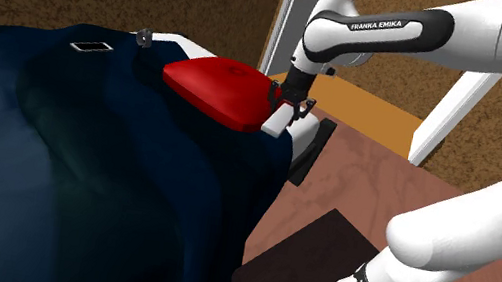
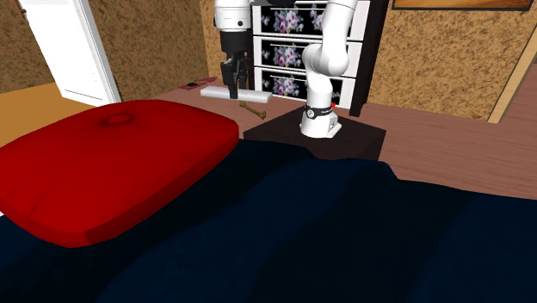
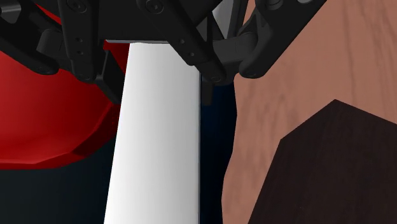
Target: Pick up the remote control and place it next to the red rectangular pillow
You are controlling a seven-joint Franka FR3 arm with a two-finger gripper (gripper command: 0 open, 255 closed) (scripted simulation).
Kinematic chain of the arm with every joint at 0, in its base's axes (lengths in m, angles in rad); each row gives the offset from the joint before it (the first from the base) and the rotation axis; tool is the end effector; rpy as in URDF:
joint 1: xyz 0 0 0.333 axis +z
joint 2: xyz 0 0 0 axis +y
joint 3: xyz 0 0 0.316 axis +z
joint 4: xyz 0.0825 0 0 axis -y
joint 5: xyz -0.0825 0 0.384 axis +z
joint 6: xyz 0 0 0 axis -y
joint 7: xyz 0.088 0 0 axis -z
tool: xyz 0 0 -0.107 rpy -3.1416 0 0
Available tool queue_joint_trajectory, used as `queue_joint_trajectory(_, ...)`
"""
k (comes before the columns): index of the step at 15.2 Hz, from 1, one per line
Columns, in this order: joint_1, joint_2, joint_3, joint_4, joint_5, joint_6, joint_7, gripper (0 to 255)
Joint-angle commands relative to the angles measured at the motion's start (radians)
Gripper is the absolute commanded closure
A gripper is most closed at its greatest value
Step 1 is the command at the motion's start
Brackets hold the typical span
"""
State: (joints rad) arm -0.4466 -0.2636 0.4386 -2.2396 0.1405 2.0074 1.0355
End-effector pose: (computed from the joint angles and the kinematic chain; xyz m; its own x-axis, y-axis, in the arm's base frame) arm 0.4781 0.0132 0.4672 0.4400 -0.8980 -0.0094 -0.8979 -0.4398 -0.0174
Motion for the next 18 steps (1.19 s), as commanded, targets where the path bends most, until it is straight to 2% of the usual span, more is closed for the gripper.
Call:
queue_joint_trajectory(1,0.001,0.005,0.004,-0.025,0.001,0.03,0.001,255)
queue_joint_trajectory(18,-0.003,0.119,0.034,-0.161,-0.033,0.274,0.029,255)
